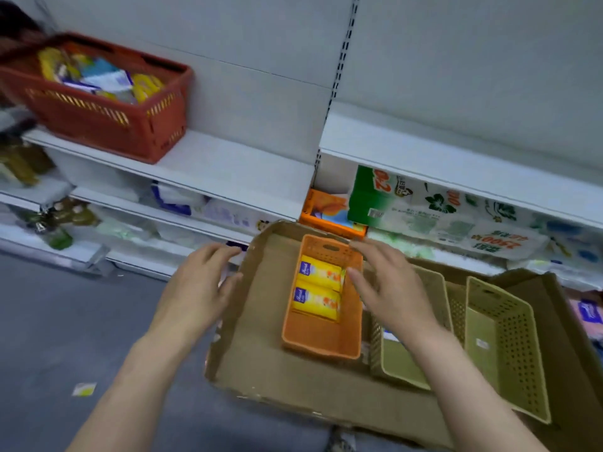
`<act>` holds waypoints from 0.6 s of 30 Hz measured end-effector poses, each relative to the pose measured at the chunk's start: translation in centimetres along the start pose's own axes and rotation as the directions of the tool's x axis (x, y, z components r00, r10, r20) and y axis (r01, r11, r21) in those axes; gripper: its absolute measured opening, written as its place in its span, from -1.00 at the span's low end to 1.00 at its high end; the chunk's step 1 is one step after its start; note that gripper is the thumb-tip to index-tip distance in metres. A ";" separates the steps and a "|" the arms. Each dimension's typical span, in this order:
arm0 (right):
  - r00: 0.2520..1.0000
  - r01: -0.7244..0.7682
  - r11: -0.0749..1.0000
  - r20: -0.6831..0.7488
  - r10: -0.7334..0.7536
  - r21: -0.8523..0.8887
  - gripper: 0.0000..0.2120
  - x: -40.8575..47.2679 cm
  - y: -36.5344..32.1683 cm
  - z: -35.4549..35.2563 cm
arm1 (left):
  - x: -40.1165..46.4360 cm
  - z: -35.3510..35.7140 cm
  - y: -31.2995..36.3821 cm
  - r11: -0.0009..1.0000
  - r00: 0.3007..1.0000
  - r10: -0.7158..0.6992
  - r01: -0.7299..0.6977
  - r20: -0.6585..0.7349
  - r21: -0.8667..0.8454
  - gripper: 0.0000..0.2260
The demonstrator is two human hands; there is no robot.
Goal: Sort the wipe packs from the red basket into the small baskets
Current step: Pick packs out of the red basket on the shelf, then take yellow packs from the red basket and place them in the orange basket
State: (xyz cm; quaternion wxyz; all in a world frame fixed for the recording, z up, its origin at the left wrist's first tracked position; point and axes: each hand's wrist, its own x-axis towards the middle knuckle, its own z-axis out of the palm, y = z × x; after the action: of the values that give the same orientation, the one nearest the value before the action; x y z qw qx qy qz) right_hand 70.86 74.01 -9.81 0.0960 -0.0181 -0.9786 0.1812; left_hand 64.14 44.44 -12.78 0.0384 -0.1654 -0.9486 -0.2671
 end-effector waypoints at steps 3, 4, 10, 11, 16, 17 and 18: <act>1.000 -0.019 0.998 0.001 0.019 0.053 -0.60 0.7 -6.7 3.5 | -1.6 -3.7 -6.6 0.998 0.998 -0.065 0.065 -0.013 -0.008 -0.65; 1.000 -0.014 0.998 0.019 0.013 0.057 -0.60 1.2 -8.9 4.6 | -1.8 -5.0 -8.5 0.997 0.997 -0.077 0.077 -0.015 -0.009 -0.65; 0.994 0.067 0.995 0.076 -0.073 0.080 -0.60 6.2 -20.2 9.4 | -0.4 -12.2 -18.2 0.994 0.993 -0.111 0.111 -0.040 -0.008 -0.66; 0.993 0.079 0.993 0.079 -0.085 0.083 -0.61 7.2 -21.6 10.1 | 0.0 -13.0 -19.6 0.994 0.992 -0.112 0.111 -0.050 -0.022 -0.66; 0.991 0.117 0.988 0.056 -0.123 0.100 -0.60 14.7 -27.5 13.6 | 4.5 -16.7 -26.7 0.995 0.992 -0.097 0.096 -0.086 -0.018 -0.66; 0.991 0.124 0.986 0.041 -0.129 0.115 -0.60 16.4 -28.7 14.4 | 5.7 -17.4 -28.2 0.996 0.992 -0.094 0.093 -0.088 -0.009 -0.66; 0.990 0.132 0.983 0.029 -0.137 0.129 -0.60 18.2 -29.8 15.2 | 7.0 -18.1 -29.6 0.996 0.992 -0.088 0.088 -0.096 -0.001 -0.67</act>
State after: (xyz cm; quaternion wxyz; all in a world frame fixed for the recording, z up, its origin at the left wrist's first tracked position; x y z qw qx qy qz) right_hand 50.00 42.07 -9.78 0.0903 0.0577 -0.9657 0.2363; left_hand 47.36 13.31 -10.81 0.0722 -0.1103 -0.9525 -0.2747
